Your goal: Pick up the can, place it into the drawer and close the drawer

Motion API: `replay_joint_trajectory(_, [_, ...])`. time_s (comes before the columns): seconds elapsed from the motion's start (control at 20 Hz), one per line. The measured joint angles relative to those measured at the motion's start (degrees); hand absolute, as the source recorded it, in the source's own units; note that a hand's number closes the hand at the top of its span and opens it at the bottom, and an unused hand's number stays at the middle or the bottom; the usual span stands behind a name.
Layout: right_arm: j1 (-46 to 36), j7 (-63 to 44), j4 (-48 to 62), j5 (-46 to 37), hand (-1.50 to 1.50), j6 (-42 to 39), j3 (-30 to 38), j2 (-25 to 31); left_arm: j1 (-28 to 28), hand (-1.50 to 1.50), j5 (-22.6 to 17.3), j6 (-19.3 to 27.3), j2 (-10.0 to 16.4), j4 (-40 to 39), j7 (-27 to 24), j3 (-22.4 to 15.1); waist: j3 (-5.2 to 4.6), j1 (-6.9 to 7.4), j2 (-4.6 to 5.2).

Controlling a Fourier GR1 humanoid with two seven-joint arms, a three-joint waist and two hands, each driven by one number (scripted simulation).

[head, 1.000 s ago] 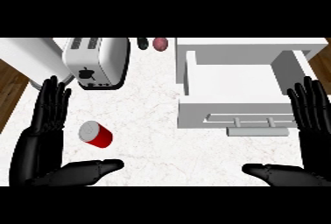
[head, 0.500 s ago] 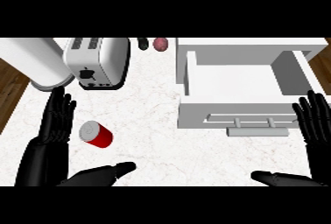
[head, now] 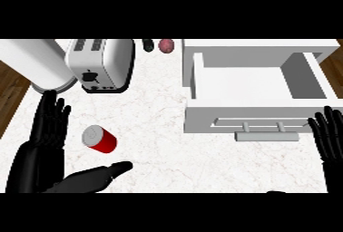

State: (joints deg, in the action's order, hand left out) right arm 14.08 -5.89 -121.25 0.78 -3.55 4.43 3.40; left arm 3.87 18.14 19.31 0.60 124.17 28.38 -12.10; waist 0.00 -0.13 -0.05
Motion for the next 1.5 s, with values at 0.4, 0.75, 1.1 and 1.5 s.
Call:
replay_joint_trajectory(0.4, [-0.64, 0.16, 1.00, 2.12, -1.50, -2.12, 3.84, 1.14, -0.46, -1.50, -4.59, -0.30, 0.34, -7.00, -6.09, 4.23, 0.00, 0.01, 0.03])
replay_joint_trajectory(0.75, [-0.48, 1.74, 2.07, 1.16, -1.50, -3.11, 4.02, 0.23, -0.65, -1.50, -5.47, 1.23, -0.30, -13.06, -10.95, 3.87, 0.00, 0.01, 0.03])
replay_joint_trajectory(1.1, [0.59, 2.37, 1.99, 3.12, -1.50, -5.28, 6.42, 0.70, 0.48, -1.50, -9.21, 1.52, 0.16, -20.89, -19.72, 6.53, -0.01, -0.01, 0.02])
replay_joint_trajectory(1.5, [0.27, 3.18, 2.87, 3.20, -1.50, -6.68, 7.88, 0.65, 3.24, -1.50, -11.88, 0.30, 0.23, -25.65, -26.93, 9.45, -0.01, 0.05, 0.01])
